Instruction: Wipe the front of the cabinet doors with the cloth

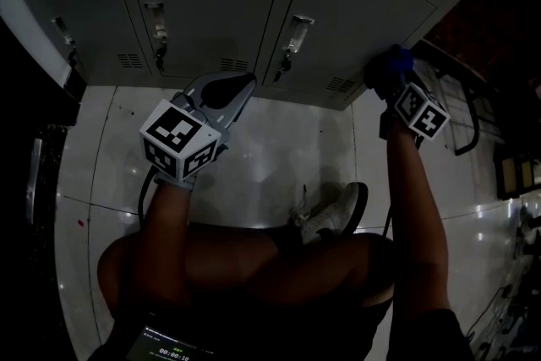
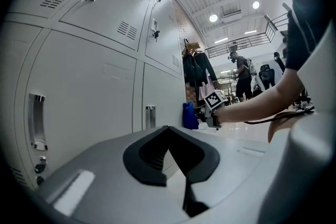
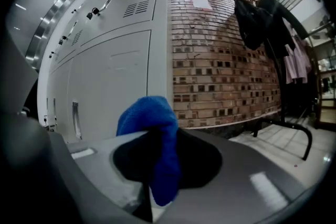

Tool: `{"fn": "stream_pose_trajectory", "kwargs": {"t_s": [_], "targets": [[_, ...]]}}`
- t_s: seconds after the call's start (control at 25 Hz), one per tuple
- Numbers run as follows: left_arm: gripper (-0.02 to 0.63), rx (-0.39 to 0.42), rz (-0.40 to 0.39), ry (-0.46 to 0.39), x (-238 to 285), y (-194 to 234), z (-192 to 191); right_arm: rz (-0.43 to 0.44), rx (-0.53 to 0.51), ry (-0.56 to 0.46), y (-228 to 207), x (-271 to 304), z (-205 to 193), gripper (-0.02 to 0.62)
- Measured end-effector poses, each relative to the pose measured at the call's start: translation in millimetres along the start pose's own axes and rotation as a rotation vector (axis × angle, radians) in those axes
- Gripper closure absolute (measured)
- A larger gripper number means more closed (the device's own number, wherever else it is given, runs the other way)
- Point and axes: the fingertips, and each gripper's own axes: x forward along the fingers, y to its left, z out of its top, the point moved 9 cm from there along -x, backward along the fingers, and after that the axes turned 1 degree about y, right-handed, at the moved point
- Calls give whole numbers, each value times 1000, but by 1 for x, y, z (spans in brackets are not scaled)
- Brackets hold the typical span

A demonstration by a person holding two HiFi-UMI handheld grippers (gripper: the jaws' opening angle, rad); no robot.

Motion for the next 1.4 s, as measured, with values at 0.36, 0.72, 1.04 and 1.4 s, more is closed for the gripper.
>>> {"fn": "stream_pose_trajectory", "kwargs": {"t_s": [0.36,0.72,1.04,1.4], "targets": [[606,-5,6,-6,-2,1,1,145,-80,-33,66,-16,-7,518],[606,-14,11,-21,-5,2,3,308,-129,80,166,6,-63,518],[606,-25,17,-32,-6,5,3,320,-160,104,197,35,-79,518],[606,-23,12,-31,-4,5,3,295,-132,131,167,45,-86,518]]}}
